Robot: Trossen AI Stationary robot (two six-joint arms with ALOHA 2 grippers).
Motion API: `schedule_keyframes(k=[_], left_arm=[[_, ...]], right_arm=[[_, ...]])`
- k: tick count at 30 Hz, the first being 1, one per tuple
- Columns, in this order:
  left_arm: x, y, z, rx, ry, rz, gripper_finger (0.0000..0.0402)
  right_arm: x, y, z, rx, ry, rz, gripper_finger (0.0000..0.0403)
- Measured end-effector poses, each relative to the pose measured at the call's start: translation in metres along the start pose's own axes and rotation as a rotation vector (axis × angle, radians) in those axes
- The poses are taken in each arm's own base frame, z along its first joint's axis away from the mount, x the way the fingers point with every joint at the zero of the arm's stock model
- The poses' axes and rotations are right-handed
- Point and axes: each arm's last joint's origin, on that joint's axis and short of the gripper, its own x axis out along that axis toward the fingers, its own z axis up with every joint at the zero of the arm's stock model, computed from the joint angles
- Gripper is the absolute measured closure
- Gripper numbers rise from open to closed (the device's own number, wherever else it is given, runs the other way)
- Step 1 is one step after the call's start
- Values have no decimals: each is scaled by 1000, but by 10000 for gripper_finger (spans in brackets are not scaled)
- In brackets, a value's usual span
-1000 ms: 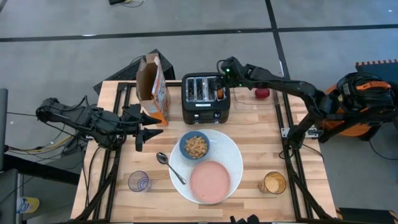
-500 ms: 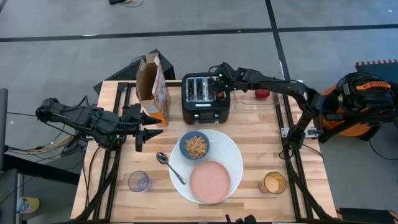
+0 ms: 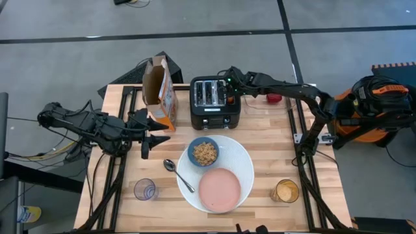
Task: Arrange a breakfast setting
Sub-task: Put the toasted bread on the plate
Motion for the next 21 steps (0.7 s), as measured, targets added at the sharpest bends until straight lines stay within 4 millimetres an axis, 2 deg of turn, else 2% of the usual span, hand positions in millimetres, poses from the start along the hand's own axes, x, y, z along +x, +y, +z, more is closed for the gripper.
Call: schedule_keyframes(k=[5,15,21], left_arm=[[0,0,-1,3,6,-1,194],[0,1,-3,13,29,6,194],[0,1,-3,15,33,8,194]], right_arm=[[0,0,0,5,-5,-4,333],[-2,0,1,23,-15,-16,337],[-15,3,12,25,-25,-14,337]])
